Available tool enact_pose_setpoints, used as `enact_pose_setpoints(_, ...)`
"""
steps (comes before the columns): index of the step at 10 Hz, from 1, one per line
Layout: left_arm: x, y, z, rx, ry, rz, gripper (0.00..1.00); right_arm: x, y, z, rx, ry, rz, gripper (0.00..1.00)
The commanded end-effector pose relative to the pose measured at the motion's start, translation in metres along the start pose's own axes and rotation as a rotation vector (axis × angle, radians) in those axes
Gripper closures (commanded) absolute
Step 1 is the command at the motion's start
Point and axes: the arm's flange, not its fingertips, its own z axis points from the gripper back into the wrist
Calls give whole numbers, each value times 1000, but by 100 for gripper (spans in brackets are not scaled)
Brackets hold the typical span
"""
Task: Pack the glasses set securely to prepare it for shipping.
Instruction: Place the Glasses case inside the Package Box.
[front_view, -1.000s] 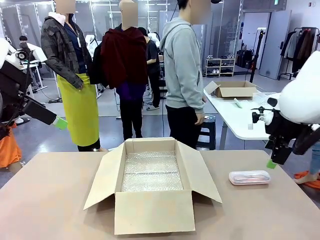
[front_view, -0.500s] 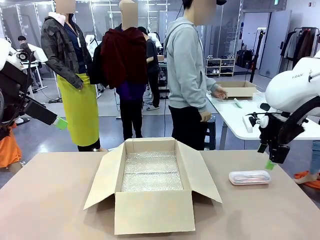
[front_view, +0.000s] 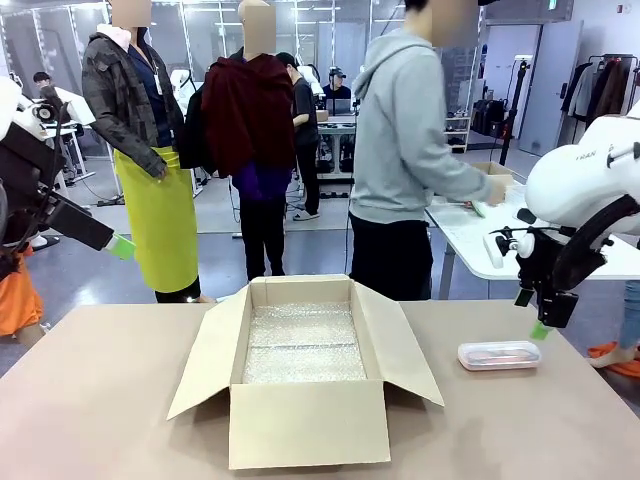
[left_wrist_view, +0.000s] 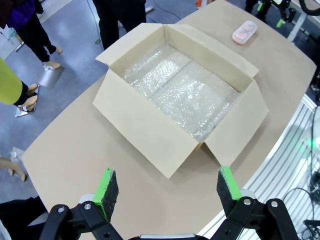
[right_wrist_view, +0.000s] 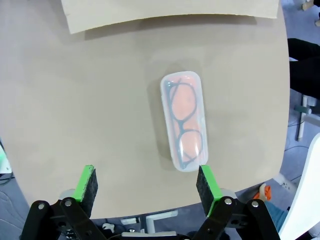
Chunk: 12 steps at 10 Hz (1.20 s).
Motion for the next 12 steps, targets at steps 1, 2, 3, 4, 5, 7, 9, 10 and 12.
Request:
enact_pose_setpoints(1,0,0,1,1,-1,-6,0,0,-32,-28,-5,3,79,0)
enact_pose_setpoints(2,0,0,1,1,-1,-6,0,1,-40,-40,16,27,95,0)
enact_pose_setpoints(3,0,0,1,1,-1,-6,0,3,-45,-51,14,28,99,0)
enact_pose_setpoints(4,0,0,1,1,-1,-6,0,3,-50,-62,33,31,97,0)
enact_pose_setpoints(5,0,0,1,1,-1,-6,0,2,-57,-75,12,51,87,0)
enact_pose_setpoints(7,0,0,1,1,-1,-6,0,0,-64,-97,40,45,85,0)
enact_pose_setpoints(9,0,0,1,1,-1,-6,0,0,-65,-110,72,42,94,0)
enact_pose_setpoints(10,0,0,1,1,-1,-6,0,-1,-65,-116,82,39,94,0)
enact_pose_setpoints(12,0,0,1,1,-1,-6,0,0,-66,-130,102,39,96,0)
